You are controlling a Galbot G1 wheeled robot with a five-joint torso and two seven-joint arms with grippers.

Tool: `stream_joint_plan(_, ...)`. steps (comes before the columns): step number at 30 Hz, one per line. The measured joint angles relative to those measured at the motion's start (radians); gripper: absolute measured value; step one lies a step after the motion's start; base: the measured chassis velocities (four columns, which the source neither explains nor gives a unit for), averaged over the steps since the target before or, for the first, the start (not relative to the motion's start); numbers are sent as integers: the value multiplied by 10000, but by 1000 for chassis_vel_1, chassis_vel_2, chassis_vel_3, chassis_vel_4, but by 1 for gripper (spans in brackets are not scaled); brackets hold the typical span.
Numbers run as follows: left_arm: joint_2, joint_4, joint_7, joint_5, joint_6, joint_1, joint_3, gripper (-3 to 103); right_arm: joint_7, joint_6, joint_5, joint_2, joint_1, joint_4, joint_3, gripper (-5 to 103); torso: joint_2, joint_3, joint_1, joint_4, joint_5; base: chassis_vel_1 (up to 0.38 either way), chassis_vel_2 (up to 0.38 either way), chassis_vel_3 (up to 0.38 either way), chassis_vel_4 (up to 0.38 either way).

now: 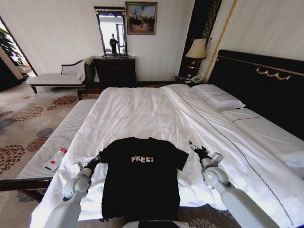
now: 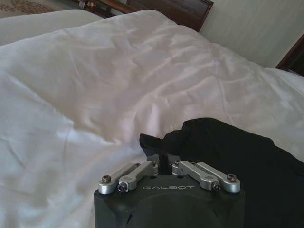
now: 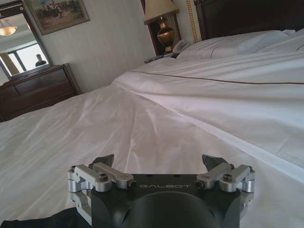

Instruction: Fold the clothes on the bed.

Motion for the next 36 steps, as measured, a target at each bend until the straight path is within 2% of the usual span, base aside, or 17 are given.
stream_joint_plan(2,-33,-188,-184,-176,306,232,-90,22,-4,1,-4,25,29,1,-1,100,0,0,0,1,1,0,0,0,0)
stream_joint_plan(4,-30,-199,-209,-179,353,279,-112,22,-5,0,-7,29,31,1,-3,100,0,0,0,1,1,0,0,0,0)
stream_joint_plan(7,54,-206,-225,-318,527,381,-286,39,-16,2,-33,40,35,-20,-22,100,0,0,0,1,0,0,0,0,0)
stream_joint_plan(9,74,-232,-226,-434,583,376,-333,39,-17,3,-36,43,36,-30,-27,100,0,0,0,1,0,0,0,0,0)
stream_joint_plan(13,124,-379,-236,-1058,799,109,-481,60,-20,3,-47,47,45,-61,-56,100,0,0,0,0,0,0,0,0,0)
stream_joint_plan(15,123,-363,-263,-1216,823,3,-498,60,-20,3,-48,45,51,-63,-58,100,1,0,0,0,0,0,0,0,0)
stream_joint_plan(18,88,0,-497,-1918,981,-500,-534,76,-20,3,-48,31,60,-89,-62,100,0,0,0,-1,-1,0,0,0,0)
stream_joint_plan(19,82,85,-521,-1963,994,-569,-528,82,-20,3,-48,29,61,-95,-64,100,0,0,0,-1,-1,0,0,0,0)
stream_joint_plan(21,77,187,-527,-1989,1003,-637,-513,82,-20,3,-48,28,62,-102,-64,100,0,0,0,-2,0,0,0,0,0)
stream_joint_plan(22,55,474,-533,-1980,1015,-772,-452,92,-20,3,-48,28,62,-114,-68,100,0,1,0,-1,0,0,0,0,0)
stream_joint_plan(25,-6,901,-451,-1949,984,-927,-403,102,-20,2,-48,21,51,-140,-67,100,0,1,0,0,0,0,0,0,0)
stream_joint_plan(27,-40,1104,-296,-1904,863,-1012,-390,100,-20,-1,-53,14,48,-174,-68,100,0,0,0,-1,0,0,0,0,0)
stream_joint_plan(28,-65,1228,-128,-1850,748,-1064,-384,94,-20,-3,-60,13,51,-201,-70,100,0,0,0,0,-1,0,0,0,0)
stream_joint_plan(30,-90,1341,26,-1776,613,-1104,-377,94,-20,-6,-70,13,57,-225,-80,100,0,0,0,-1,0,0,0,0,0)
stream_joint_plan(34,-180,1528,315,-1666,309,-1157,-366,73,-19,-27,-91,26,111,-232,-136,100,0,1,0,0,0,0,0,0,0)
stream_joint_plan(35,-180,1528,315,-1666,309,-1157,-366,73,-19,-27,-91,26,111,-232,-136,100,0,1,0,0,0,0,0,0,0)
stream_joint_plan(36,-183,1532,337,-1666,282,-1158,-370,68,-19,-31,-92,26,124,-232,-144,100,0,1,0,0,0,0,0,0,0)
